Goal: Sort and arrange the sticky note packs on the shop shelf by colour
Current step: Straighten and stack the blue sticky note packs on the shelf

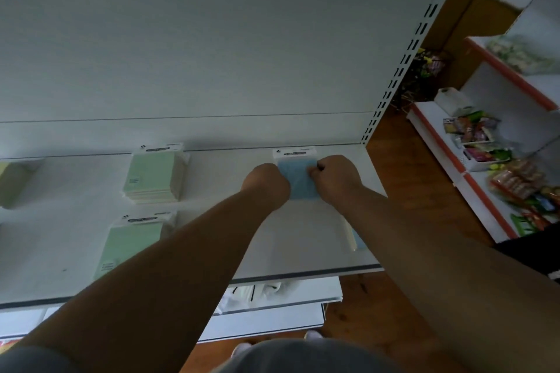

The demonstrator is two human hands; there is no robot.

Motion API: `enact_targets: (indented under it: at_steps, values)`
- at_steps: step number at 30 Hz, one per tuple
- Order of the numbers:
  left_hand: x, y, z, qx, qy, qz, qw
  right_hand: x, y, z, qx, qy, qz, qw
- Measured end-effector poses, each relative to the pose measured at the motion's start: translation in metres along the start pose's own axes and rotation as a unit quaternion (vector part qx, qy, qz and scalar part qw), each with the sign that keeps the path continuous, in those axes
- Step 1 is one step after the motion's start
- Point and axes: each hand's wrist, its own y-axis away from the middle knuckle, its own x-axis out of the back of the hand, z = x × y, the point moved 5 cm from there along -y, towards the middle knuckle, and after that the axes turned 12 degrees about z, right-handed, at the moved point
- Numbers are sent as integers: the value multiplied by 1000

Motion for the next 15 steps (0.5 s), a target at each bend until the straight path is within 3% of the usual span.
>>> enact_targets:
  at_steps: [4,9,15]
  values:
    - [-4,-14,3,42,19,21,999,0,-21,6,-35,3,-24,999]
    - [-2,-7,-3,66,56,85,993,0,-27,8,1,37,-27,999]
    - [-10,7,-6,-59,-56,50,995,9,-15,12,143,164,-90,972]
